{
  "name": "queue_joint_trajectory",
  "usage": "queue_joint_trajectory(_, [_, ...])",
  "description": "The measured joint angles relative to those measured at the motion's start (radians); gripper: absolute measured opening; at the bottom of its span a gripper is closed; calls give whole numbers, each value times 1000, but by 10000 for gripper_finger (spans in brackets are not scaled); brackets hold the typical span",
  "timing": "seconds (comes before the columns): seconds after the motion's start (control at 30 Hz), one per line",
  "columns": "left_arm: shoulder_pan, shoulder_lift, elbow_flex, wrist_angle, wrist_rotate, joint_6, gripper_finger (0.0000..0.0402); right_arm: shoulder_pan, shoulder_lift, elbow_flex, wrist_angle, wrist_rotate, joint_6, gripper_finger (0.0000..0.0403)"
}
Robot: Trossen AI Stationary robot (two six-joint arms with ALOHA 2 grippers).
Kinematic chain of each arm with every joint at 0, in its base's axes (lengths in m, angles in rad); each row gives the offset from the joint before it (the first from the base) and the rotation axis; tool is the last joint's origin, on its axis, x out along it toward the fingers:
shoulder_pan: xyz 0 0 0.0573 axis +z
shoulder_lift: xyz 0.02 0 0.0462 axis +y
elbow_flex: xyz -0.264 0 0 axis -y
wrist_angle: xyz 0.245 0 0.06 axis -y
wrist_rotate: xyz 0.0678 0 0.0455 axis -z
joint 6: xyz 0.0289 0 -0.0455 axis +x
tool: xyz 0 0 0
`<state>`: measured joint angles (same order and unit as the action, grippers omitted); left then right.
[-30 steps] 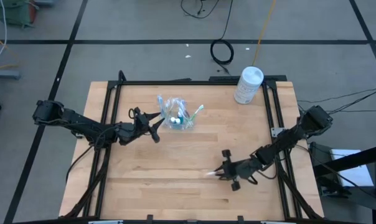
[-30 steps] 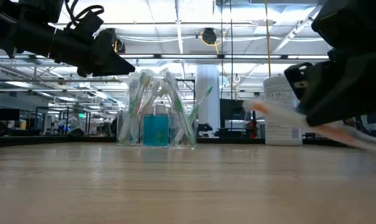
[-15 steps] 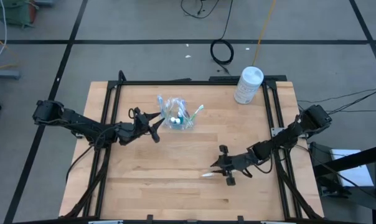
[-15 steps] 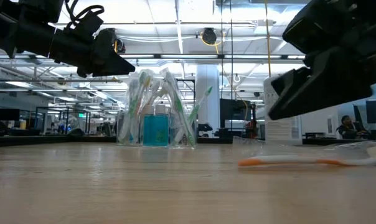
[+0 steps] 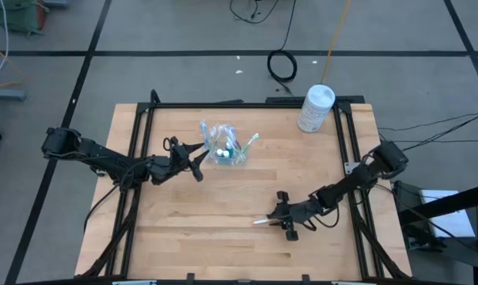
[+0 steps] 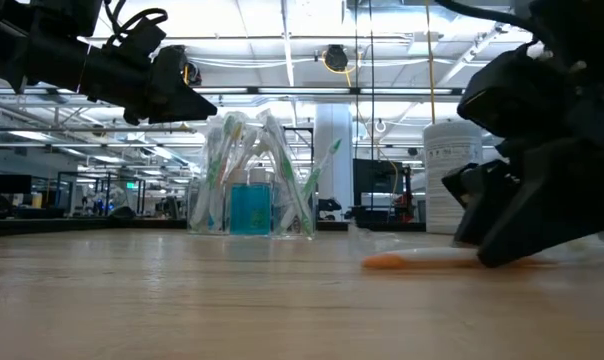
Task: Pick & Place toothbrushing station
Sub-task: Put the orange toothbrush into the transparent organizer
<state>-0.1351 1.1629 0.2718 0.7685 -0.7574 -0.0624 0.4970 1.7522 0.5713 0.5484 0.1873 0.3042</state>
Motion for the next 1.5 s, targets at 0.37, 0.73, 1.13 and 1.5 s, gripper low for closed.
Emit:
queue_joint_trajectory(0.37, [0, 0, 0, 63, 249, -106, 157, -9, 10, 1, 104, -12, -157, 17])
queue_joint_trajectory(0.73, [-72, 38, 178, -117, 736, -134, 157, -132, 6, 295, -40, 18, -640, 14])
queue_joint_trajectory(1.13, [-90, 285, 570, -718, 634, -380, 157, -276, 8, 480, -357, 22, -873, 17])
queue_joint_trajectory(1.5, [-24, 446, 571, -704, 679, -365, 156, -267, 8, 478, -359, 23, -900, 19])
